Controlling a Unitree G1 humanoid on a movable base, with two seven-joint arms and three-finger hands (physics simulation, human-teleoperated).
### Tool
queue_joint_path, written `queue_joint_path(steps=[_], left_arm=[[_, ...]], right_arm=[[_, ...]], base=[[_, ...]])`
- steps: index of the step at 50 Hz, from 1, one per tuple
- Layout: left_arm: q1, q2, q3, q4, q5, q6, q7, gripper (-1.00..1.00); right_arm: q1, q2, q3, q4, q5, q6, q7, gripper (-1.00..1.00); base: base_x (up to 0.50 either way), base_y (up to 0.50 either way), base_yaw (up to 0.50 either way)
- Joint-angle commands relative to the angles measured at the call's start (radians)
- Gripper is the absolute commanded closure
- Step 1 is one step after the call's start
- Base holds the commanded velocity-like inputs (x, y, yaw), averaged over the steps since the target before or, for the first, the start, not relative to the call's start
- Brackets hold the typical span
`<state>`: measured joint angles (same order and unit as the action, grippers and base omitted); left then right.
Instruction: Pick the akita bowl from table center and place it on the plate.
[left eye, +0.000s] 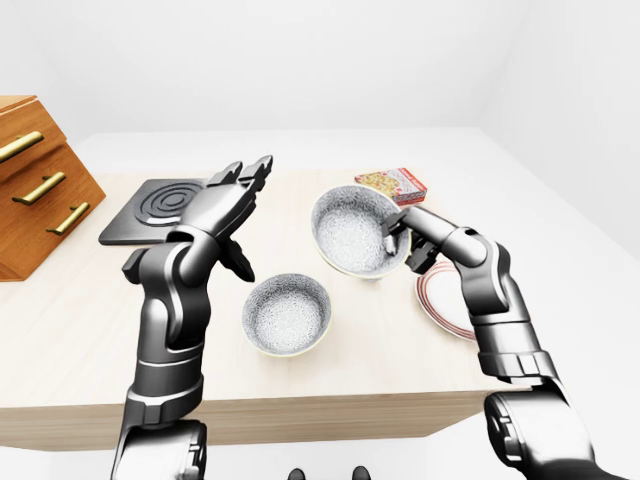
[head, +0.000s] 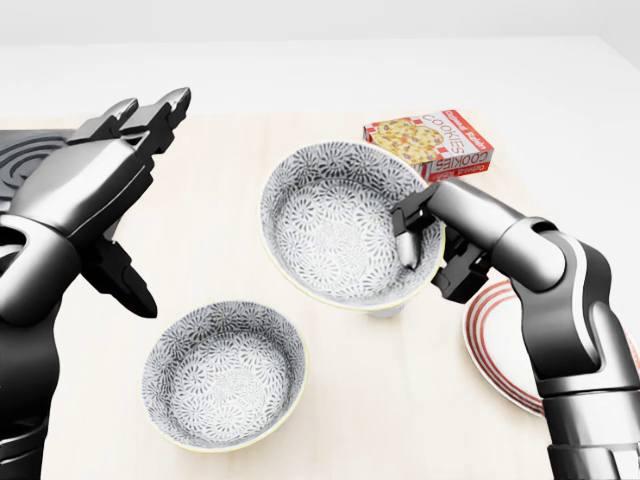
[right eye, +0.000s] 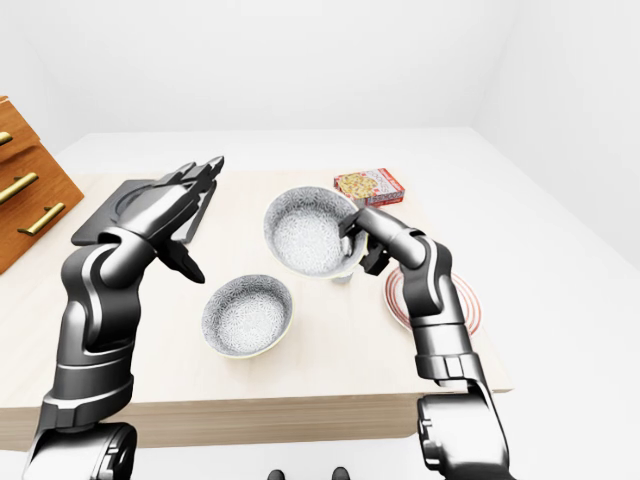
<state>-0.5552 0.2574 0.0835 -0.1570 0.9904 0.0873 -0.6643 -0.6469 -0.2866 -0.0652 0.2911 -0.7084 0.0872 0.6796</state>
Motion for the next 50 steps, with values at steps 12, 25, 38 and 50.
queue_joint_path(steps=[12,25,38,50], left_arm=[[0.009,0.002,-0.007,0.076,-0.016,0.0,0.021,-1.0],[0.034,-0.016,-0.014,0.027,-0.004,0.0,-0.001,-1.0],[0.048,-0.027,-0.019,0.003,0.007,0.0,-0.013,-1.0],[0.032,-0.025,-0.023,0.047,0.003,0.0,0.008,-1.0]], right_arm=[[0.194,-0.107,-0.129,-0.168,0.138,0.0,0.018,1.0],[0.274,-0.148,-0.189,-0.183,0.153,0.0,0.007,1.0],[0.343,-0.189,-0.252,-0.144,0.176,0.0,-0.015,1.0],[0.353,-0.225,-0.28,-0.066,0.197,0.0,-0.049,1.0]], base=[[0.0,0.0,0.0],[0.0,0.0,0.0],[0.0,0.0,0.0],[0.0,0.0,0.0]])
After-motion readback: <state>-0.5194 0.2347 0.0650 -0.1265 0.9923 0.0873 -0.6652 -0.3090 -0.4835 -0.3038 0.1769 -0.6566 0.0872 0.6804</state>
